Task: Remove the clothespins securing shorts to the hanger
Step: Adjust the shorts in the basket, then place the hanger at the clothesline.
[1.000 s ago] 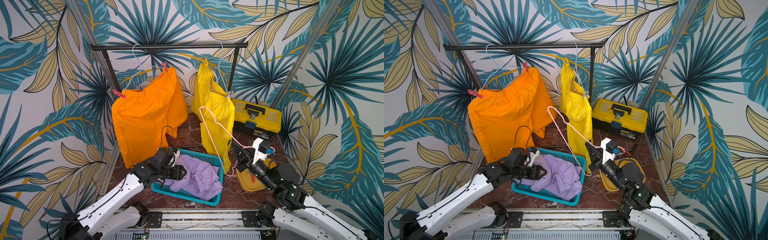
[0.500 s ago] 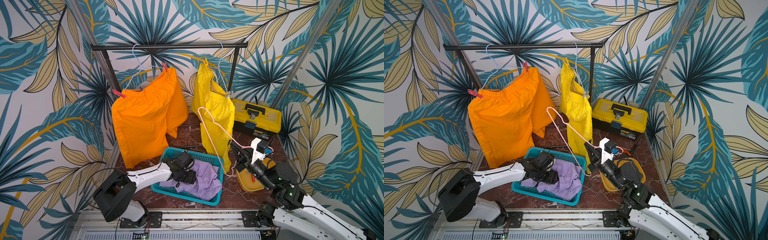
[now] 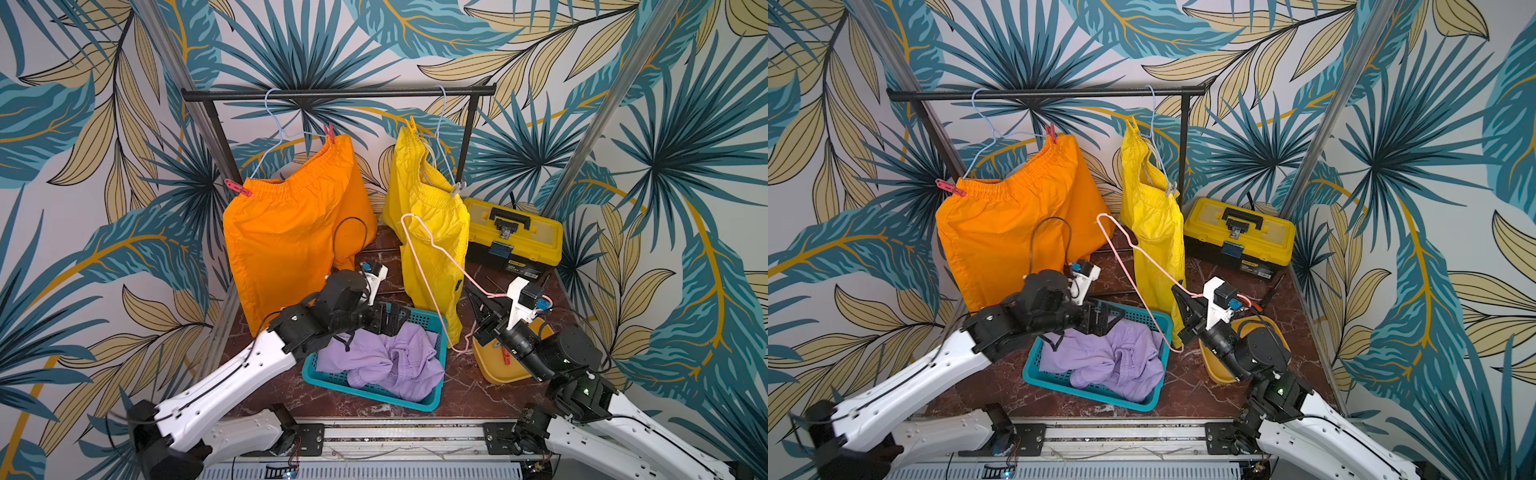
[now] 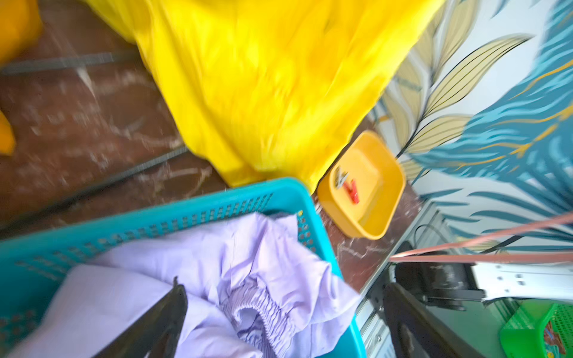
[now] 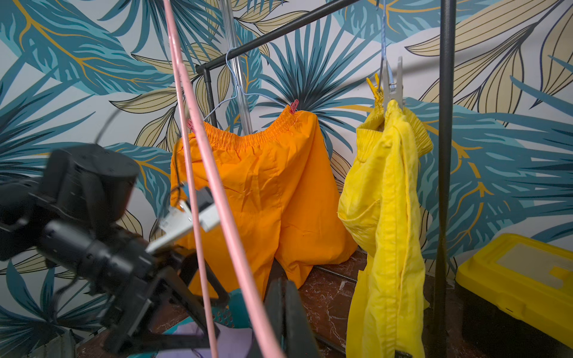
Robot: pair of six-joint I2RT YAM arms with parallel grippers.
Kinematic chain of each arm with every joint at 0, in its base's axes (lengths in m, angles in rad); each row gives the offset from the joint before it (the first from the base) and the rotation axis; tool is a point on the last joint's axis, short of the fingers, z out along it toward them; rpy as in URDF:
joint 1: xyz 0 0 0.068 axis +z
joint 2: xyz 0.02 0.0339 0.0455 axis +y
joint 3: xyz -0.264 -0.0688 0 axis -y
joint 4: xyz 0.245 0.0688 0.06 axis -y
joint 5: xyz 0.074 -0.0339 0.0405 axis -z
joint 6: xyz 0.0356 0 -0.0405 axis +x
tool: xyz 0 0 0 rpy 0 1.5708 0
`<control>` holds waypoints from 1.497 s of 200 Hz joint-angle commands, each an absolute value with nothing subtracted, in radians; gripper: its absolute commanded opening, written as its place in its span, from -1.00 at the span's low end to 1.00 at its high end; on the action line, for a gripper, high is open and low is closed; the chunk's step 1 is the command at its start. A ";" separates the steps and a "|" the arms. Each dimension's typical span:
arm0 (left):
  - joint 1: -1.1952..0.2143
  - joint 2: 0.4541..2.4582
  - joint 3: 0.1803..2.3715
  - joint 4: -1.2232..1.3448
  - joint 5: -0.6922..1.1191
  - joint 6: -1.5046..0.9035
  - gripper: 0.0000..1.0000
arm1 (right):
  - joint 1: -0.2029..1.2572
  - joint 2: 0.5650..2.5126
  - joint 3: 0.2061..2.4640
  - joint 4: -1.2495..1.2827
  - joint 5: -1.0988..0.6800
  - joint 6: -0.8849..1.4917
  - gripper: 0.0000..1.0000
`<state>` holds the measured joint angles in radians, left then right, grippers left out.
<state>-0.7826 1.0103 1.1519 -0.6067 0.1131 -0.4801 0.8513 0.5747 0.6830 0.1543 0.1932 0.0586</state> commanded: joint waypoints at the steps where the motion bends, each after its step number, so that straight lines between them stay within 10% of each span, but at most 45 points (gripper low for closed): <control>1: -0.760 0.905 1.238 -0.736 0.025 -0.389 0.99 | 0.849 0.593 0.716 0.078 0.172 0.041 -1.00; 117: -0.671 0.993 1.548 -1.095 0.267 -0.065 0.99 | 0.850 0.754 0.940 -0.479 -0.201 -0.104 -1.00; 218: -0.672 0.986 1.381 -1.091 0.414 -0.081 1.00 | 0.850 0.825 0.914 -0.420 -0.312 -0.112 -1.00; 299: -0.671 1.001 1.345 -1.091 0.489 -0.070 0.07 | 0.850 0.877 0.927 -0.377 -0.350 -0.105 -1.00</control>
<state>-0.6743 0.9997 1.3483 -1.0904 0.4427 -0.0811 0.8513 0.8703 0.9051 -0.4149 -0.3126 -0.0986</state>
